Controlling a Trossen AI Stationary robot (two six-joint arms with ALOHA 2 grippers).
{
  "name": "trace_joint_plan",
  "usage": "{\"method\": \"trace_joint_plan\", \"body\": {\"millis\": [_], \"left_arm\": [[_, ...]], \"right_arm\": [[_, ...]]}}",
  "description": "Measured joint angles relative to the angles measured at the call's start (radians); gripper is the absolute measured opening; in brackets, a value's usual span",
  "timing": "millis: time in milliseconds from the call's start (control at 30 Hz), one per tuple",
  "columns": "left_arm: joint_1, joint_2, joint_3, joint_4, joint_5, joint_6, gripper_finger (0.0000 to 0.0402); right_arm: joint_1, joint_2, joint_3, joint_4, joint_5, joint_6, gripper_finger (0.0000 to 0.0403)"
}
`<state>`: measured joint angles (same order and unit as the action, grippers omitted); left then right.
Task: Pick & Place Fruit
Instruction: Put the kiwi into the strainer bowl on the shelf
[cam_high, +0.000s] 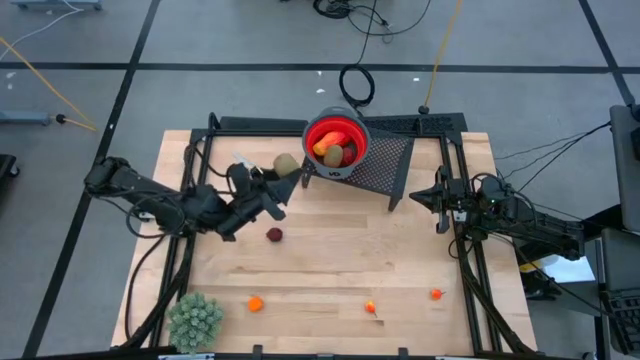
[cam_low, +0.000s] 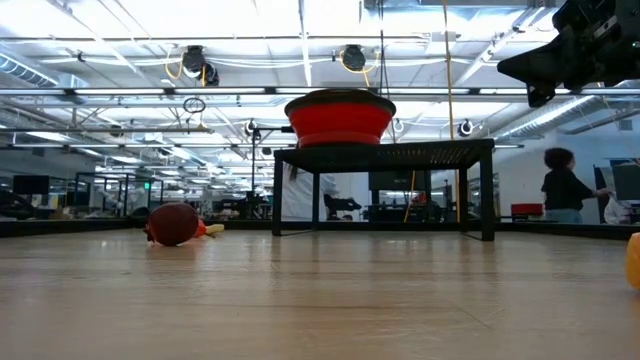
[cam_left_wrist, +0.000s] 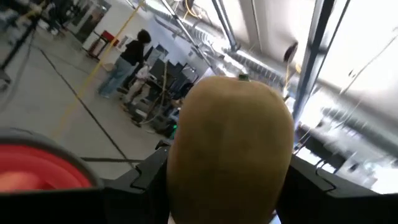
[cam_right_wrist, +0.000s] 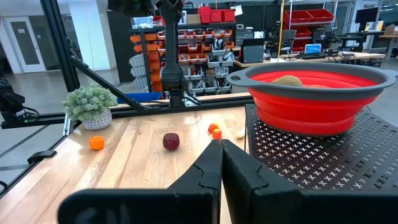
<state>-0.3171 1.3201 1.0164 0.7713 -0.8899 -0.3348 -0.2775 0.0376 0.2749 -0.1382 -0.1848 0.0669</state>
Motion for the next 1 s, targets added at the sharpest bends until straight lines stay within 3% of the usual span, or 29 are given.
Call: {"method": "trace_joint_plan", "body": {"millis": [167,500,1000], "left_arm": [[0.051,0.0,0.031,-0.112,0.063,0.045,0.0212],[0.198,0.0,0.228,-0.631,0.22,0.041,0.0212],[0.39,0.0,0.3,-0.828,0.467,0.105,0.0212]], "right_arm": [[0.0,0.0,0.0,0.0,0.0,0.0,0.0],[0.0,0.0,0.0,-0.001,0.0,0.0,0.0],[0.0,0.0,0.0,-0.002,0.0,0.0,0.0]]}}
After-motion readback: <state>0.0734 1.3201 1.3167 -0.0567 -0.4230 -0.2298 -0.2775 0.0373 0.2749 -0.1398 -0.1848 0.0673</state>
